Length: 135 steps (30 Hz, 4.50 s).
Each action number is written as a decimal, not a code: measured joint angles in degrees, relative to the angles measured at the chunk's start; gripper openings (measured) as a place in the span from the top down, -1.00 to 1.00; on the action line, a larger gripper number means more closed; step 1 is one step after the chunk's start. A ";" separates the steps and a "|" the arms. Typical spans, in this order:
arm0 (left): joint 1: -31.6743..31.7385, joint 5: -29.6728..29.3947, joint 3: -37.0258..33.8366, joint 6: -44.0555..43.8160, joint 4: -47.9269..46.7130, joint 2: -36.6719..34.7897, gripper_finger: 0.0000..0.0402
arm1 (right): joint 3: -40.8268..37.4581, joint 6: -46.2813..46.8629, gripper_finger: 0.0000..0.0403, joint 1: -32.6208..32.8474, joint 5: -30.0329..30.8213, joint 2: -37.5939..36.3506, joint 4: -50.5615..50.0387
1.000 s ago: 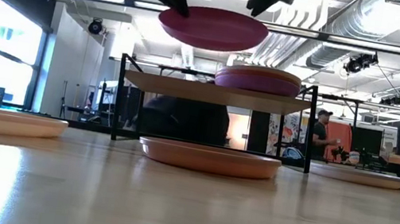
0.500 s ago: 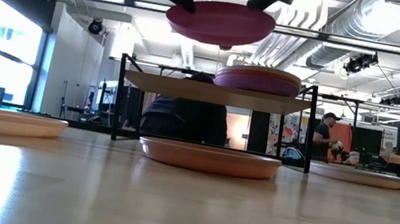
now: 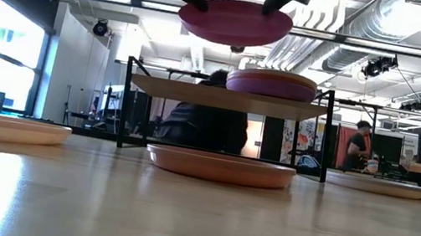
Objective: Place and stack plates onto a shelf
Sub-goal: Stack the pink plate on top of the gray plate
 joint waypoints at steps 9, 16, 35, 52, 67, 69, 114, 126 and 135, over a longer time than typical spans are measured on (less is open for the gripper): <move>0.81 2.35 0.02 -0.13 0.50 0.00 0.85 | 0.00 -0.61 1.00 -0.02 0.71 0.00 -0.01; 3.69 12.23 0.01 -0.24 1.72 0.00 0.69 | 0.00 -1.40 1.00 -0.60 0.82 0.00 -0.08; 6.22 13.23 0.02 1.38 10.37 -3.41 0.53 | 0.17 -14.13 1.00 -12.76 -7.03 -0.58 -2.57; 6.18 13.23 0.02 1.30 9.98 -3.41 0.53 | 0.15 -20.95 1.00 -37.65 -29.88 0.83 -1.99; 7.84 12.86 0.02 1.39 9.77 -3.41 0.53 | 0.09 -18.77 1.00 -41.48 -34.98 7.56 -5.02; 8.12 12.91 0.02 1.39 9.64 -3.41 0.53 | 0.09 -18.75 1.00 -41.46 -34.79 7.94 -4.99; 8.19 12.13 0.02 4.44 8.99 -3.41 0.53 | 0.07 -14.31 1.00 -38.96 -25.54 3.69 -5.02; 8.48 11.98 0.02 4.46 8.96 -3.41 0.53 | 0.07 -15.38 1.00 -36.50 -25.45 0.62 -5.02; 8.45 11.96 0.02 4.46 8.96 -3.41 0.53 | 0.07 -14.89 1.00 -34.40 -25.14 -0.20 -5.02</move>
